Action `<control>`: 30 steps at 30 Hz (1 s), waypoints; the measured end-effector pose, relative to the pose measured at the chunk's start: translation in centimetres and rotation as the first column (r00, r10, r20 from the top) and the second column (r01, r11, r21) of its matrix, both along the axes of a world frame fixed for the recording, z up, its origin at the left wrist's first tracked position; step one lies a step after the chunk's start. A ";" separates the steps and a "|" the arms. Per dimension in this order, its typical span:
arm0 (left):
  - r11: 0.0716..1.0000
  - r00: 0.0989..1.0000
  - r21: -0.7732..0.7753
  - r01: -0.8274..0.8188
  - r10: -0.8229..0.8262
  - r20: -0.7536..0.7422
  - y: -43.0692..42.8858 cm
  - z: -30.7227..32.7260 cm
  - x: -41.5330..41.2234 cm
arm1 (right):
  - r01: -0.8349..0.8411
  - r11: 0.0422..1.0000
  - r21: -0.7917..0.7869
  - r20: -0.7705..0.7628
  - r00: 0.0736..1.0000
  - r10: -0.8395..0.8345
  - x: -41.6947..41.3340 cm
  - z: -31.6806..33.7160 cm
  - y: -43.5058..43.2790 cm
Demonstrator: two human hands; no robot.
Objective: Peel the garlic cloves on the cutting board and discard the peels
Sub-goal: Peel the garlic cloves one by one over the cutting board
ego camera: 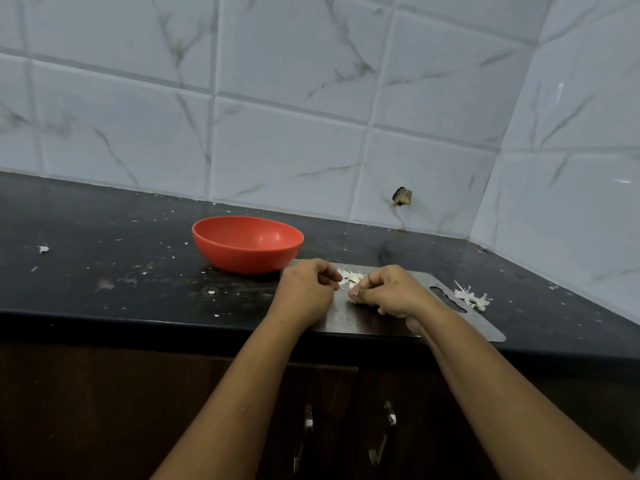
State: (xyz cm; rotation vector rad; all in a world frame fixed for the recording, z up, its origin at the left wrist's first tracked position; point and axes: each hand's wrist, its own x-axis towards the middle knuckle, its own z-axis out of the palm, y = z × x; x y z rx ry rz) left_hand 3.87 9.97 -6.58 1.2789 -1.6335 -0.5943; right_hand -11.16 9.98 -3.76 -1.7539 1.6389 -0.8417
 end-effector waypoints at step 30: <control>0.999 0.986 -0.011 -0.030 0.031 0.161 0.6 0.0 -0.3 | 0.086 0.995 0.043 -0.211 0.975 -0.075 1.3 0.3 -1.9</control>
